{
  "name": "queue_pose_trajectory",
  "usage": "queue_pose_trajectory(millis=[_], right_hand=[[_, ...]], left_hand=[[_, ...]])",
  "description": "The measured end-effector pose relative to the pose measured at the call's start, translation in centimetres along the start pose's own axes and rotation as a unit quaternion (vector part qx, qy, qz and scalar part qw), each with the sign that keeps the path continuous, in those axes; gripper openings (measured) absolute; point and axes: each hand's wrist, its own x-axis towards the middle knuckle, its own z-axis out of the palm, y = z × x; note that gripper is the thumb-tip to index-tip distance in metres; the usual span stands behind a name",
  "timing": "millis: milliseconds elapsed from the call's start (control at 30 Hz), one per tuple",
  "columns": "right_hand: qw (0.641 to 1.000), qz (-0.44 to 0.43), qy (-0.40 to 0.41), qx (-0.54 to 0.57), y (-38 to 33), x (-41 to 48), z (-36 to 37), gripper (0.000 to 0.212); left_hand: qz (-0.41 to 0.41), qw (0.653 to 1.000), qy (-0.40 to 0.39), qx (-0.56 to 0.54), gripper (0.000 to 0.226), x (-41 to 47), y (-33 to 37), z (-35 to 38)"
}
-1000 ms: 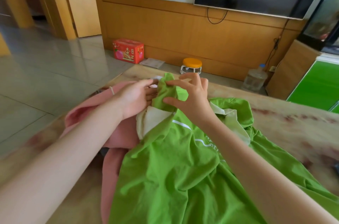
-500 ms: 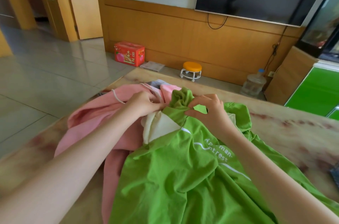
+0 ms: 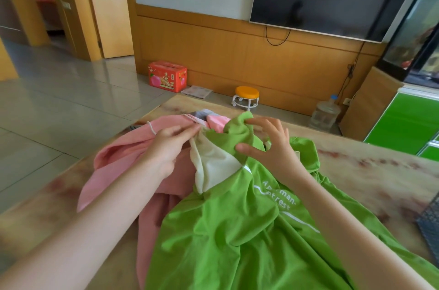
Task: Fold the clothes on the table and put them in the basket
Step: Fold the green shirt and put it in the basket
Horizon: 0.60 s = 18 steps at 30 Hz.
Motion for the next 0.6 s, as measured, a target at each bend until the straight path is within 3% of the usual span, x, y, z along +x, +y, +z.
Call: queue_pose_trajectory(millis=[133,267,367,433,500,533,600], right_hand=[[0.998,-0.062,0.004,-0.026,-2.1,0.9,0.4,0.065],[0.985,-0.131,0.05,-0.096,-2.6,1.5,0.6,0.036],[0.992,-0.024,0.069,-0.106,-2.1,1.5,1.0,0.037],[0.99,0.049,0.02,-0.131,-2.0,1.3,1.4,0.044],[0.978,0.088,-0.068,-0.177,-2.0,1.1,1.9,0.047],[0.972,0.097,-0.108,-0.184,-2.0,0.9,2.3,0.047],[0.972,0.099,-0.152,-0.148,-2.1,0.4,2.8,0.046]], left_hand=[[0.035,0.998,0.027,-0.047,0.004,-0.6,2.5,0.7],[0.049,0.988,0.067,-0.127,0.013,-0.7,4.3,0.4],[0.023,0.973,0.111,-0.201,0.018,-1.2,3.8,-0.4],[-0.01,0.975,0.109,-0.194,0.017,-1.6,2.3,-1.4],[-0.054,0.992,0.066,-0.093,0.016,-2.2,0.9,-2.6],[-0.074,0.996,0.043,0.018,0.014,-2.4,0.3,-3.3],[-0.083,0.97,0.029,0.228,0.01,-2.7,-0.1,-4.5]])
